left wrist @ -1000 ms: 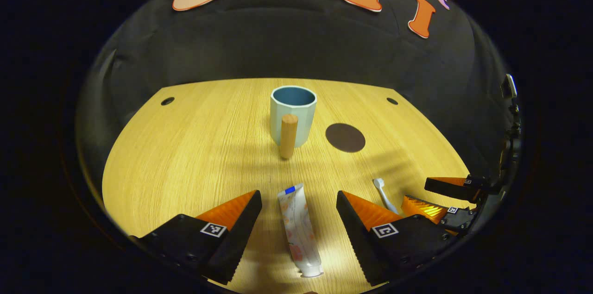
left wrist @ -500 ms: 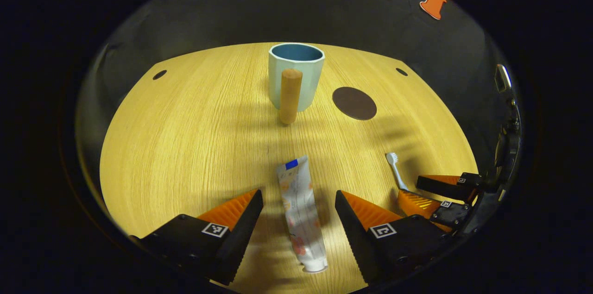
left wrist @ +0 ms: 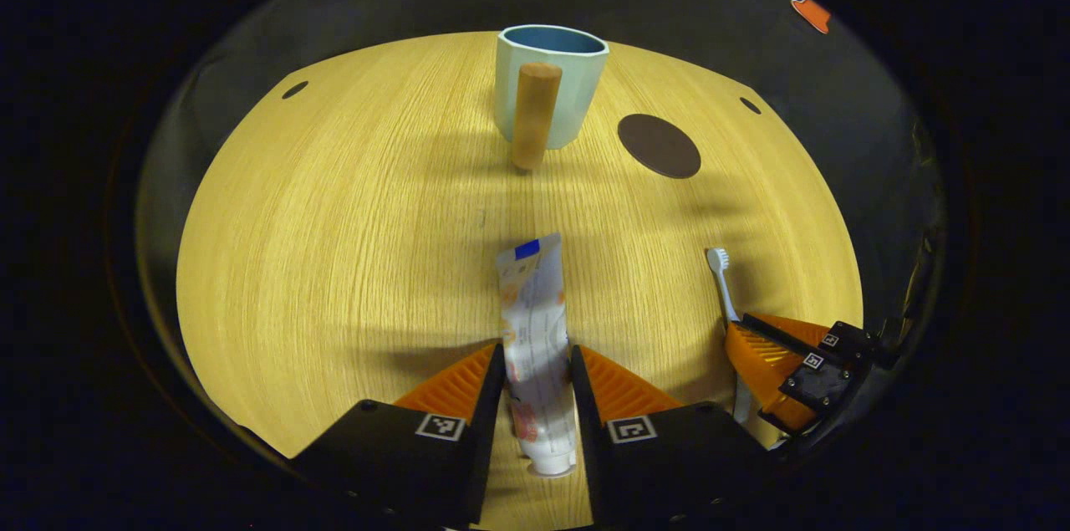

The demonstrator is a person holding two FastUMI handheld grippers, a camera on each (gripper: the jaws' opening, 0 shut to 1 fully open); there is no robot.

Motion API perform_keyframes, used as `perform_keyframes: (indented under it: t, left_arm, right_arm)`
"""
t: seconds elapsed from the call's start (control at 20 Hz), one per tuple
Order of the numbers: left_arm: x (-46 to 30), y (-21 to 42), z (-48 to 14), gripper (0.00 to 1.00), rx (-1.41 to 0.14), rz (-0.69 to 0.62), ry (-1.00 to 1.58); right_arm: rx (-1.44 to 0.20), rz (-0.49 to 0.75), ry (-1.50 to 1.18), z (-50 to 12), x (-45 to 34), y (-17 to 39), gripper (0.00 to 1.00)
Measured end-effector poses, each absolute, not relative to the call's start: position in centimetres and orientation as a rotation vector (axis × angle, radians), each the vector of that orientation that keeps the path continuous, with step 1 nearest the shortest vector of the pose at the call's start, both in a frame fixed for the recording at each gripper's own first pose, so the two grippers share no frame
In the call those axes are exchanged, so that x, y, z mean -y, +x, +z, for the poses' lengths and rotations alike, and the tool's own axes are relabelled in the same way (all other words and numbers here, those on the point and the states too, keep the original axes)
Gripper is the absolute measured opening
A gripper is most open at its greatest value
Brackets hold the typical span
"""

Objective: Put the toothbrush and toothpaste on the desktop into the cup, then pick up the cup and place it on the coaster on the desktop.

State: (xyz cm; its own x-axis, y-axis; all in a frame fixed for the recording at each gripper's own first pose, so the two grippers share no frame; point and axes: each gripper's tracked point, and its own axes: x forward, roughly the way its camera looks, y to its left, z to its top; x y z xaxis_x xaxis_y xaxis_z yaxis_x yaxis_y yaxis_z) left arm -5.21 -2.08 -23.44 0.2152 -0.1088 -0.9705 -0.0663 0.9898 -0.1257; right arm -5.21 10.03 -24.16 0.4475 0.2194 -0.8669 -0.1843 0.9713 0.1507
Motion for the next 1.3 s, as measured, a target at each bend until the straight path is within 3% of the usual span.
perform_keyframes:
  t: [0.1,0.2,0.4,0.9,1.3]
  left_arm:
    - [2.4,-5.3,-23.5,0.46,-1.352,-0.02,-0.182]
    - [2.4,-5.1,-23.5,0.19,-1.342,-0.004,-0.204]
    - [2.7,-4.8,-23.5,0.13,-1.299,-0.029,-0.253]
    - [2.0,-3.9,-18.8,0.13,-1.11,-0.07,-0.291]
    - [1.4,-3.3,-19.2,0.13,-0.884,-0.074,-0.226]
  right_arm:
    - [-1.059,0.26,0.043,-24.2,-10.9,-4.9,0.07]
    - [-1.041,0.269,0.055,-24.1,-11.3,-4.8,0.04]
    - [-1.017,0.277,0.134,-23.8,-11.7,-4.8,0.03]
    - [-0.897,0.291,0.31,-20.4,-11.0,-3.2,0.02]
    - [-0.735,0.295,0.385,-15.7,-9.6,-0.5,0.02]
